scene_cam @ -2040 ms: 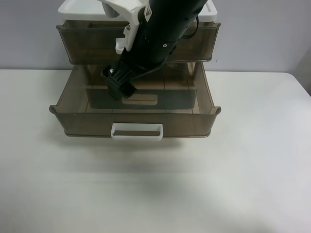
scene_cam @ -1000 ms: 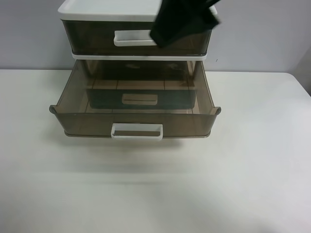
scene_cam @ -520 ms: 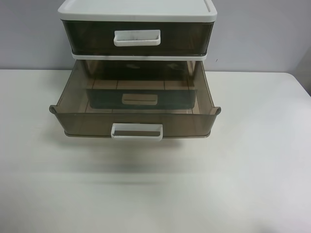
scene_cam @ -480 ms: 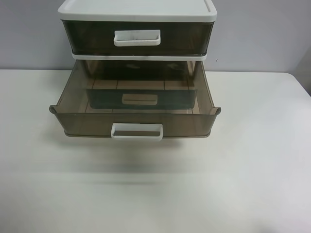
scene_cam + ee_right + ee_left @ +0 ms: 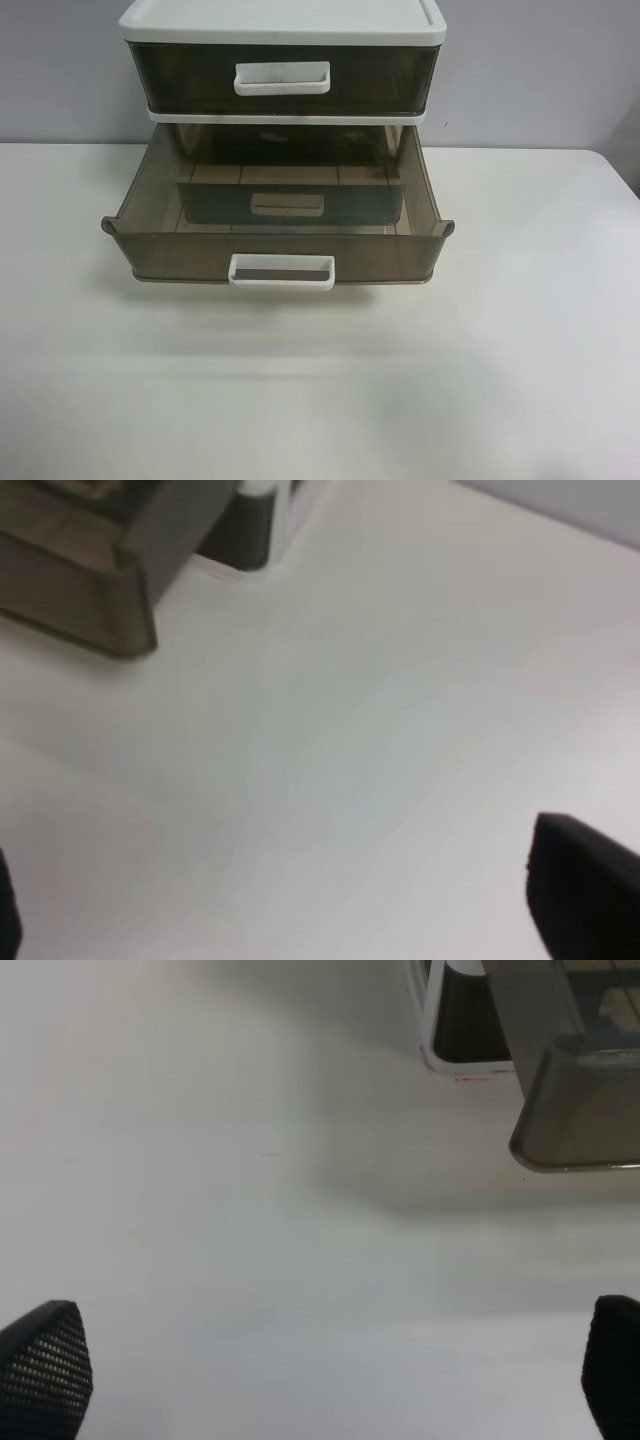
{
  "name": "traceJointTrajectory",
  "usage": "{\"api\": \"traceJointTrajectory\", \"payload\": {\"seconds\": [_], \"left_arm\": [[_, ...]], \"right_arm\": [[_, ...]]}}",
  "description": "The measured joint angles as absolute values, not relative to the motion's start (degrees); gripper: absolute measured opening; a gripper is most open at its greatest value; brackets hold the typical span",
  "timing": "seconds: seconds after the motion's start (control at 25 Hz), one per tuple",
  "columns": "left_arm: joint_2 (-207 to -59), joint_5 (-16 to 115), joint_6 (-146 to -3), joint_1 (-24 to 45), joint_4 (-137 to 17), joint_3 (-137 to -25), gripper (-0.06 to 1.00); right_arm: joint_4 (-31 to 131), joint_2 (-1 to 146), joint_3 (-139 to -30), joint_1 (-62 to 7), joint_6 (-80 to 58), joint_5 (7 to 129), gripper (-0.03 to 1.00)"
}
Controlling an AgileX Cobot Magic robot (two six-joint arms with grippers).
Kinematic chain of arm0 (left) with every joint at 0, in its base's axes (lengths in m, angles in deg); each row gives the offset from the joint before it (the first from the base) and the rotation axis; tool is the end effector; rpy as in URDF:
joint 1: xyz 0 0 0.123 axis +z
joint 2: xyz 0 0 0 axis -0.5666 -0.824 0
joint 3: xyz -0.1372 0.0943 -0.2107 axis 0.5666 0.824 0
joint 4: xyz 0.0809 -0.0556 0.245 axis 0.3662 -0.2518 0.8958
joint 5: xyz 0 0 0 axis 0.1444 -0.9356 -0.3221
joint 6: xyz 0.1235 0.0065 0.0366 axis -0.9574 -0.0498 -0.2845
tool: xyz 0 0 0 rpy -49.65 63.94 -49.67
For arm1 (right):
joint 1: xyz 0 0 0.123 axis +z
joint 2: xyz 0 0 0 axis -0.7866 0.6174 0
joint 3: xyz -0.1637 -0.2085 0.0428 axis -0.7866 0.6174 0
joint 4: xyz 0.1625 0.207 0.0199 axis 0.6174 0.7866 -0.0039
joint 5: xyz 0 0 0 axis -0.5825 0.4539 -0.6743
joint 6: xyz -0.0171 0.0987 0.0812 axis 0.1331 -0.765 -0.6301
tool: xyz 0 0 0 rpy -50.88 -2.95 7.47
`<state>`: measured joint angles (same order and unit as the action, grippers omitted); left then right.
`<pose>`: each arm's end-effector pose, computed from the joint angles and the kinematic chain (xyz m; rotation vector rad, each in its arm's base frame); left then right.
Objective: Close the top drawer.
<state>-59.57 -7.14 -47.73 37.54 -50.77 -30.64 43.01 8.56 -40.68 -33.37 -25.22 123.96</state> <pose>0.0544 -0.0056 0.2702 0.0861 2.0222 0.0279 0.0606 0.0216 0.2909 -0.5000 2.0937 0.1161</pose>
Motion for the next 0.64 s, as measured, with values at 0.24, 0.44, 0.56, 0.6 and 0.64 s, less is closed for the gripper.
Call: {"api": "traceJointTrajectory", "payload": {"seconds": [0.24, 0.44, 0.56, 0.6, 0.64], "left_arm": [[-59.6, -7.1, -47.7, 37.5, -50.8, -30.6, 0.99], [-59.6, -7.1, -47.7, 37.5, -50.8, -30.6, 0.99], [-59.6, -7.1, -47.7, 37.5, -50.8, -30.6, 0.99], [-59.6, -7.1, -47.7, 37.5, -50.8, -30.6, 0.99], [-59.6, -7.1, -47.7, 37.5, -50.8, -30.6, 0.99]], "right_arm": [[44.7, -1.0, -33.5, -45.9, -25.8, 120.7, 0.99], [43.5, -1.0, -33.3, -46.7, -27.4, 120.4, 0.99], [42.4, -1.0, -33.3, -46.7, -28.7, 120.4, 0.99], [42.4, -1.0, -33.3, -46.7, -29.1, 120.4, 0.99], [42.4, -1.0, -33.3, -46.7, -29.5, 120.4, 0.99]]}}
